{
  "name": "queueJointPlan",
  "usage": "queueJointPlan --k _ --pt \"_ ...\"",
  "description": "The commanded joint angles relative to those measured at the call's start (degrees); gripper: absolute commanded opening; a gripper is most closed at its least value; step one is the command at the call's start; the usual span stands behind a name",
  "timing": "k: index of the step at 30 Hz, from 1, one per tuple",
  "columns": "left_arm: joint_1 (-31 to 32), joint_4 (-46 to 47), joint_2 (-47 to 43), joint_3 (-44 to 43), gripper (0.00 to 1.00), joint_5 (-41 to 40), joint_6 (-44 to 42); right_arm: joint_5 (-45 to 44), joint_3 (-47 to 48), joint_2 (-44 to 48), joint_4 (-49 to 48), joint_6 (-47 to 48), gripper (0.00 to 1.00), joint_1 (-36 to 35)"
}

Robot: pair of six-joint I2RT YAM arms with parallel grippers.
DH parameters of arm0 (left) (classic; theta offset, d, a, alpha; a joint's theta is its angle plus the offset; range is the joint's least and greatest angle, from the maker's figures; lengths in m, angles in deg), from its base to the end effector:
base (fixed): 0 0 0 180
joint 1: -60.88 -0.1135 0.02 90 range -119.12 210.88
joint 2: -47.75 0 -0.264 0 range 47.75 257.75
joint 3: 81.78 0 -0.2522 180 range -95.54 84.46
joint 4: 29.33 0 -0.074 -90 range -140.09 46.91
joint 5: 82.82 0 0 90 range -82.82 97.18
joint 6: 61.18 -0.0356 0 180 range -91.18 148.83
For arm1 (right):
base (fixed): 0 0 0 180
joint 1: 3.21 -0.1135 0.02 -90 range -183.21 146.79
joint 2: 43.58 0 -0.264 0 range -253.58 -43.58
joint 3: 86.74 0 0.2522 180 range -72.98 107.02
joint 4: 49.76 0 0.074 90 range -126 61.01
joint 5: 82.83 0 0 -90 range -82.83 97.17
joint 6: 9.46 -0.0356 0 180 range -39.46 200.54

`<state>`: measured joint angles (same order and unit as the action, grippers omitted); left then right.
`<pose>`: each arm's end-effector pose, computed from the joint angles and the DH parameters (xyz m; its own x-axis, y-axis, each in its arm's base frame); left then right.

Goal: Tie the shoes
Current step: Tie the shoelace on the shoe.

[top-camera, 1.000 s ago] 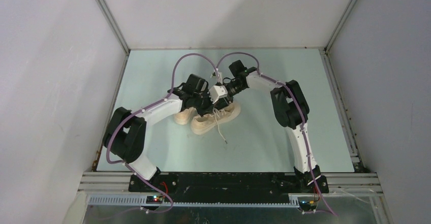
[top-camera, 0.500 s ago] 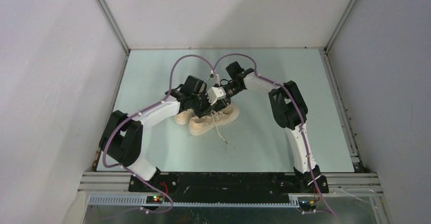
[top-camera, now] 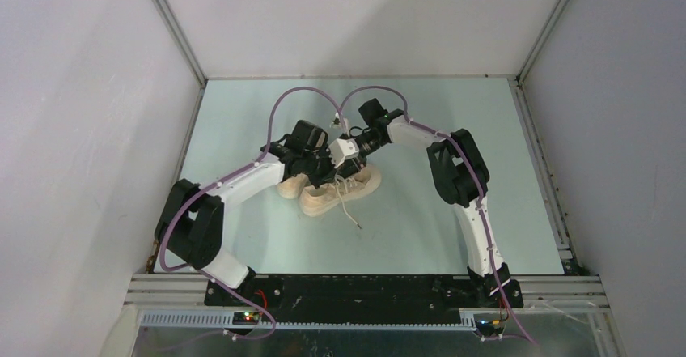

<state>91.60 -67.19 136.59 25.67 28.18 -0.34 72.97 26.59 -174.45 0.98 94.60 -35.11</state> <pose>0.2682 -0.1742 0.2198 -0.2882 0.7004 -0.6530 0.9136 0.4055 0.0317 0.3785 0.2738 0.1548 -0.6428 -0.5174 -0.5648 -0.6797 0.0453 0.7321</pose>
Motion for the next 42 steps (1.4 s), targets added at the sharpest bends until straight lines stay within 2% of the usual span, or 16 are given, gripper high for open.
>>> queueJointPlan --k 1,3,12,20,23,28,32,35,42 --pt "-0.3 0.1 -1.5 0.4 0.16 1.0 -2.1 3.1 -0.1 0.4 -0.3 -0.2 0.32 -1.2" --pt "-0.3 -0.5 -1.2 0.3 0.03 1.6 -2.4 3.6 -0.3 0.4 -0.2 -0.2 0.32 -1.3" --pt "-0.4 -0.1 -1.4 0.8 0.00 3.4 -0.8 7.4 -1.2 -0.5 -1.7 -3.3 0.34 -2.1" --pt "-0.4 0.8 -1.8 1.3 0.00 3.5 1.0 15.0 -7.9 -0.9 -18.8 -20.0 0.12 -2.3" --pt "-0.4 1.3 -1.9 1.8 0.00 3.8 2.1 15.7 -9.7 -0.8 -24.9 -27.2 0.07 -2.2" --pt "-0.4 1.5 -2.0 1.9 0.00 3.6 2.5 15.7 -10.7 -0.7 -30.3 -31.4 0.00 -2.1" --pt "-0.6 0.9 -2.9 1.7 0.09 1.8 2.2 13.9 -11.0 1.1 -28.8 -30.5 0.00 -1.2" --pt "-1.5 0.2 -3.9 1.4 0.20 2.2 2.0 11.5 -10.5 2.6 -22.4 -26.6 0.00 0.2" --pt "-2.6 -1.5 -5.0 1.1 0.26 5.2 1.3 5.0 -9.5 6.3 -8.8 -14.9 0.00 1.8"
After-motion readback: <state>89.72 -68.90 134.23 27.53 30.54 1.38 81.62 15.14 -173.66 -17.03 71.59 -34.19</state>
